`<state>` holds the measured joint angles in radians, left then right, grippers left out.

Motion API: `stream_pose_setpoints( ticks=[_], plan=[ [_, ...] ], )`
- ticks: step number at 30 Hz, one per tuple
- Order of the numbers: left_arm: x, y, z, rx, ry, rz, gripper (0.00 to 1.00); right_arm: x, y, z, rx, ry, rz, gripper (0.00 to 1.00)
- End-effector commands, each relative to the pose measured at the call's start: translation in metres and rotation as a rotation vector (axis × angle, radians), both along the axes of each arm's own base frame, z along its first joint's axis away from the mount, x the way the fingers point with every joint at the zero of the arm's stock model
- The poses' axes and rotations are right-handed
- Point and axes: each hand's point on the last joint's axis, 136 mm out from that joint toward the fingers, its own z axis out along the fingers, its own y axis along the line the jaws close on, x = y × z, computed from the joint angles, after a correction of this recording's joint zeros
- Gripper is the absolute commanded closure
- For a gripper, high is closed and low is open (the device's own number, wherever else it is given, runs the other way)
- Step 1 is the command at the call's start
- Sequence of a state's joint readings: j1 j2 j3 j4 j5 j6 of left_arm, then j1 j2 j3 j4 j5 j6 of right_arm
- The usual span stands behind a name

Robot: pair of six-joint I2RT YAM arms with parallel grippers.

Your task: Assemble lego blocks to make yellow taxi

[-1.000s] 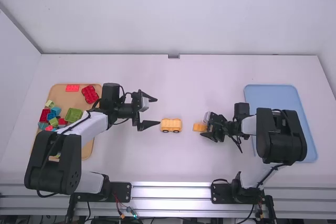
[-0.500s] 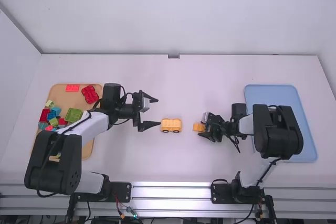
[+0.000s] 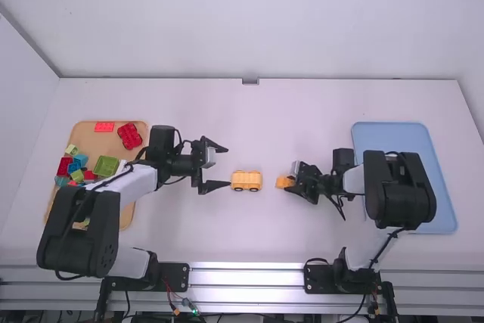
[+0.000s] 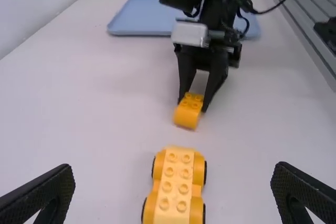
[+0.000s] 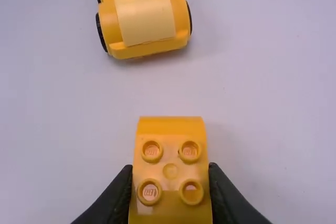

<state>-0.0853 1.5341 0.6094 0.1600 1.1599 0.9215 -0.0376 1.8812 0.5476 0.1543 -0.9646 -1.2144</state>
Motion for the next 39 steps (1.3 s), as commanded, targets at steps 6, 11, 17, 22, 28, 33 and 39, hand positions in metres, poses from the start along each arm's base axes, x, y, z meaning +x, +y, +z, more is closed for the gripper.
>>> stream_pose_setpoints(
  ticks=[6,11,17,22,28,33,39],
  plan=[
    [-0.018,-0.016,-0.046,-0.047,-0.008,-0.108,0.01,-0.001,0.01,0.045,0.109,-0.046,0.023,0.79],
    [-0.003,-0.032,-0.083,-0.003,0.029,-0.09,0.01,-0.001,0.029,0.068,0.108,-0.102,0.068,0.78],
    [0.007,-0.046,-0.1,0.002,0.067,-0.135,0.01,-0.002,0.055,0.079,0.08,-0.113,0.128,0.79],
    [0.014,-0.057,-0.114,0.045,0.085,-0.132,0.01,0.001,0.072,0.074,0.041,-0.09,0.151,0.8],
    [0.014,-0.057,-0.122,0.081,0.072,-0.116,0.02,0.003,0.087,0.064,0.03,-0.063,0.191,0.8],
    [0.007,-0.055,-0.125,0.085,0.045,-0.108,0.09,0.008,0.091,0.057,0.037,-0.024,0.194,0.8],
    [0.003,-0.054,-0.127,0.088,0.039,-0.108,0.21,0.003,0.094,0.058,0.075,-0.019,0.235,0.81]
  ],
)
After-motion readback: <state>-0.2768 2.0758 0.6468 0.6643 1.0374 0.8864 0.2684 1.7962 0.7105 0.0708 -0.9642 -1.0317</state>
